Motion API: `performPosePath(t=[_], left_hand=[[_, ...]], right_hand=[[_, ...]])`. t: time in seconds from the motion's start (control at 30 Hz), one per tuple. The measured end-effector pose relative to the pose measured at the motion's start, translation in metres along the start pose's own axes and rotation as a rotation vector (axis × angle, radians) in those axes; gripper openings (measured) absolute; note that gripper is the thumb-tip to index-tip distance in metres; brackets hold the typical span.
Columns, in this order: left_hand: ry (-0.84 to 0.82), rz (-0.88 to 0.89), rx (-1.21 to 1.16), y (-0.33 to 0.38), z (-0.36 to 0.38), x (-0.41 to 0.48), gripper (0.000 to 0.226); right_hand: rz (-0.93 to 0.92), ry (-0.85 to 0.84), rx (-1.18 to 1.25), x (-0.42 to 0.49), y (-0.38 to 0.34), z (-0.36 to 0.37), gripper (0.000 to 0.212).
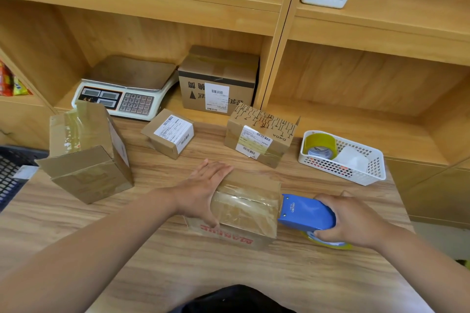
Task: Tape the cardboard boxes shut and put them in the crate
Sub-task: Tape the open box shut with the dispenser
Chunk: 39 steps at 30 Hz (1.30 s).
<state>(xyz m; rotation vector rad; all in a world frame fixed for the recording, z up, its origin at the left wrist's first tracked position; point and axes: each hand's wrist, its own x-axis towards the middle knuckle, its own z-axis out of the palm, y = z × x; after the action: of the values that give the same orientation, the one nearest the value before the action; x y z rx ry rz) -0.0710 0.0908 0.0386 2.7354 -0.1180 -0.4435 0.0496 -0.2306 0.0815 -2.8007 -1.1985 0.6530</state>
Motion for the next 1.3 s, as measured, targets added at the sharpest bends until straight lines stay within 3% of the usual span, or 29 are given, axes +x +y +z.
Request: performPosePath(t=[0.37, 0.53, 0.83, 0.97, 1.13, 1.3], left_hand=[[-0.146, 0.026, 0.215, 0.038, -0.002, 0.017, 0.127], [-0.086, 0.140, 0.263, 0.082, 0.019, 0.044, 0.131], [-0.030, 0.121, 0.320, 0.109, 0.022, 0.053, 0.133], [0.070, 0.142, 0.173, 0.098, 0.003, 0.044, 0.127], [0.177, 0.112, -0.225, 0.077, -0.034, 0.018, 0.128], [0.151, 0.064, -0.615, 0.041, -0.031, -0.010, 0.127]], right_hand=[[0.020, -0.032, 0.122, 0.002, 0.007, 0.017, 0.061], [0.035, -0.013, 0.159, 0.003, 0.007, 0.022, 0.063], [0.039, 0.033, 0.248, -0.002, 0.003, 0.024, 0.059], [0.012, 0.085, 0.245, -0.002, -0.005, 0.008, 0.051], [-0.009, 0.200, 0.195, -0.004, -0.030, -0.041, 0.049], [-0.031, 0.199, 0.117, 0.010, -0.067, -0.070, 0.051]])
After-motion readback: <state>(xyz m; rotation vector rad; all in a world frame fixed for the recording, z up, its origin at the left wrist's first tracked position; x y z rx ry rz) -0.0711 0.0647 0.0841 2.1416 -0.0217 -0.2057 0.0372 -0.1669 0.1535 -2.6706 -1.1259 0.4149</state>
